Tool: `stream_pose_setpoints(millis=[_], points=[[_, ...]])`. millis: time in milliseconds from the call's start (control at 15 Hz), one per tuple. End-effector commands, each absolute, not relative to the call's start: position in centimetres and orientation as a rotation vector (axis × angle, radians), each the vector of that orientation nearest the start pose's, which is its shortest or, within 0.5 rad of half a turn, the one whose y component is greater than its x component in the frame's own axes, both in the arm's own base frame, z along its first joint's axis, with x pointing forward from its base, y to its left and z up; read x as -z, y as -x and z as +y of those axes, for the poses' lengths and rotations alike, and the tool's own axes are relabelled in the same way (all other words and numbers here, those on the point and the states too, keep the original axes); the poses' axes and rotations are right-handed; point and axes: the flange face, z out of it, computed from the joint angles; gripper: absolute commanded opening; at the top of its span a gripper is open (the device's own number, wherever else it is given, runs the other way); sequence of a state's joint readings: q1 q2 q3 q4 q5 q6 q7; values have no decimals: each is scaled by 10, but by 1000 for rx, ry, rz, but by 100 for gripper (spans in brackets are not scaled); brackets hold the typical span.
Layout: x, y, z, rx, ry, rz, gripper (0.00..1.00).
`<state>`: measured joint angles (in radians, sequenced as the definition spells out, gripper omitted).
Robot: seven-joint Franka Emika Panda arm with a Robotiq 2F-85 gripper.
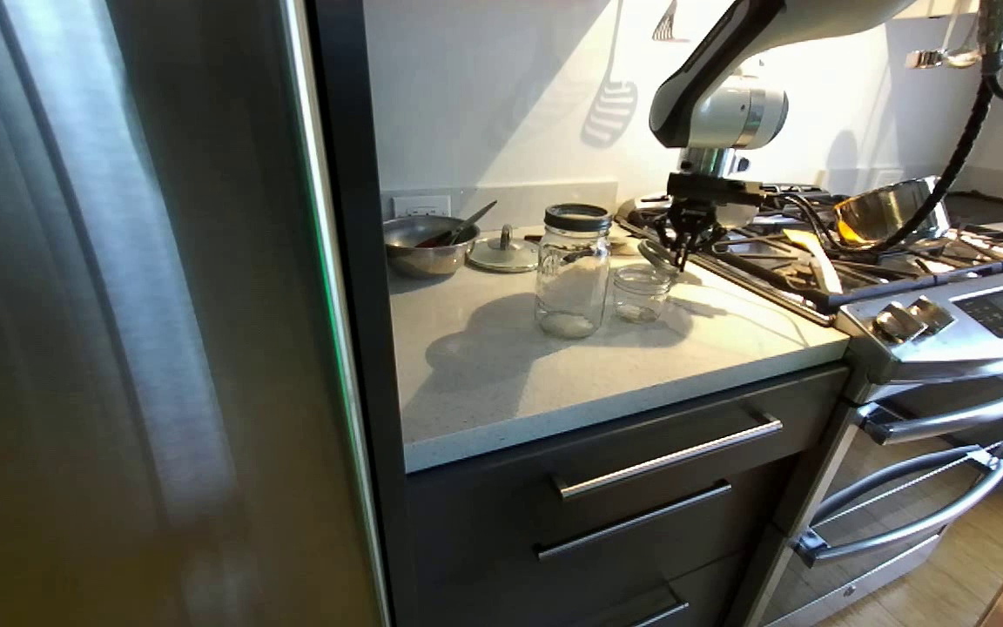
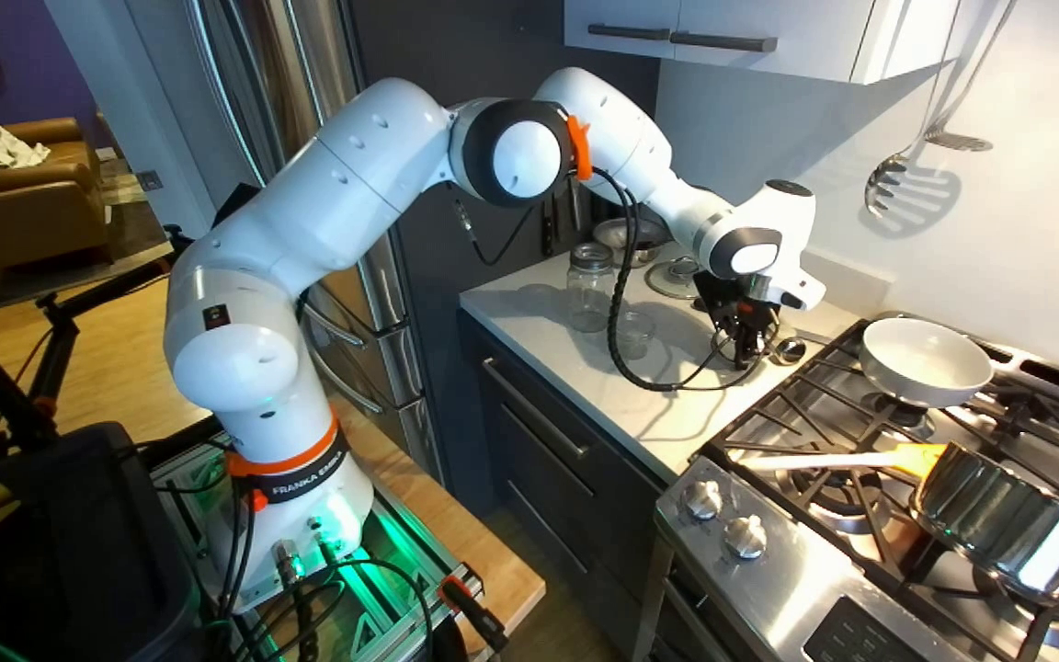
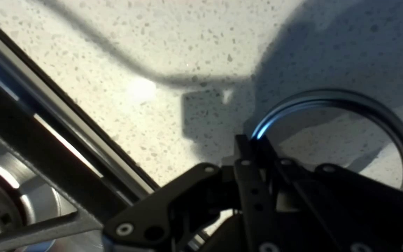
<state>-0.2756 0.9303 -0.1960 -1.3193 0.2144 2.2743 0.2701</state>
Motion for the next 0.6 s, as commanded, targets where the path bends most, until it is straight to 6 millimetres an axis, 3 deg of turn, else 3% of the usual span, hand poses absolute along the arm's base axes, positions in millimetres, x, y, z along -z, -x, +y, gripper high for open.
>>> stream_pose_setpoints(millis=[0, 533], points=[[-192, -681, -290, 32, 2964, 1172, 3], [-216, -670, -193, -66, 3272, 712, 2]])
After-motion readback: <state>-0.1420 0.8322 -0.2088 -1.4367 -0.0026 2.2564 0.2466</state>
